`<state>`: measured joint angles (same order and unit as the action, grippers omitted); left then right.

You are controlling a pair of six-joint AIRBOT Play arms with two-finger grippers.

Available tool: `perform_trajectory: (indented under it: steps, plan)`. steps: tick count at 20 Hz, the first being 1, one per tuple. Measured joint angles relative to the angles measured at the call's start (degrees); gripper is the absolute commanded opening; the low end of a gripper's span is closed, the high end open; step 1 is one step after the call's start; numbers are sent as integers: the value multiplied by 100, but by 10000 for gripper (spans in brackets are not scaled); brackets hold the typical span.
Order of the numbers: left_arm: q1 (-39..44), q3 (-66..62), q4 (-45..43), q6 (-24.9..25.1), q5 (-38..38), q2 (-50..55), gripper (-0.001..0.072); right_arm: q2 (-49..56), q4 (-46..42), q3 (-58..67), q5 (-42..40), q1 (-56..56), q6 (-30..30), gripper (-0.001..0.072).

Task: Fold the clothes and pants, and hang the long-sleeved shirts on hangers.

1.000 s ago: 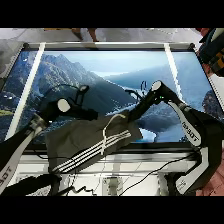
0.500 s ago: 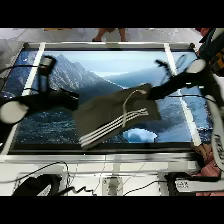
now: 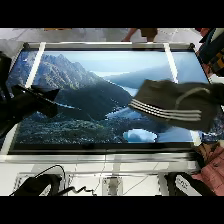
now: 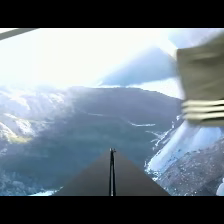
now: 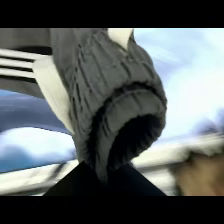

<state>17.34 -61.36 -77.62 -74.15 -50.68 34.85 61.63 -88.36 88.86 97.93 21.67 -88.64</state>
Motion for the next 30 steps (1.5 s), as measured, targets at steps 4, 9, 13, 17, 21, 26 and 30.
perform_trajectory:
  steps: [4,9,13,17,21,26,30]
  plan:
    - [0,0,-24,0,4,-46,7,-601,-1117,2,507,1008,-461,28]
    - [0,0,-214,0,4,-57,7,-1113,-2243,7,614,2455,-612,28]
    - [0,0,-608,0,7,-57,7,-1329,-2680,4,544,3600,-678,29]
    - [0,0,-826,0,42,-57,7,-1572,-3040,4,225,4524,-1010,29]
    - [0,0,-903,0,101,-57,7,-1705,-3220,7,-221,5132,-1508,601]
    - [0,0,-931,0,164,-57,7,-1692,-3191,0,-439,5351,-1915,677]
    - [0,0,-933,0,179,-57,7,-1657,-2758,0,-560,5386,-2002,78]
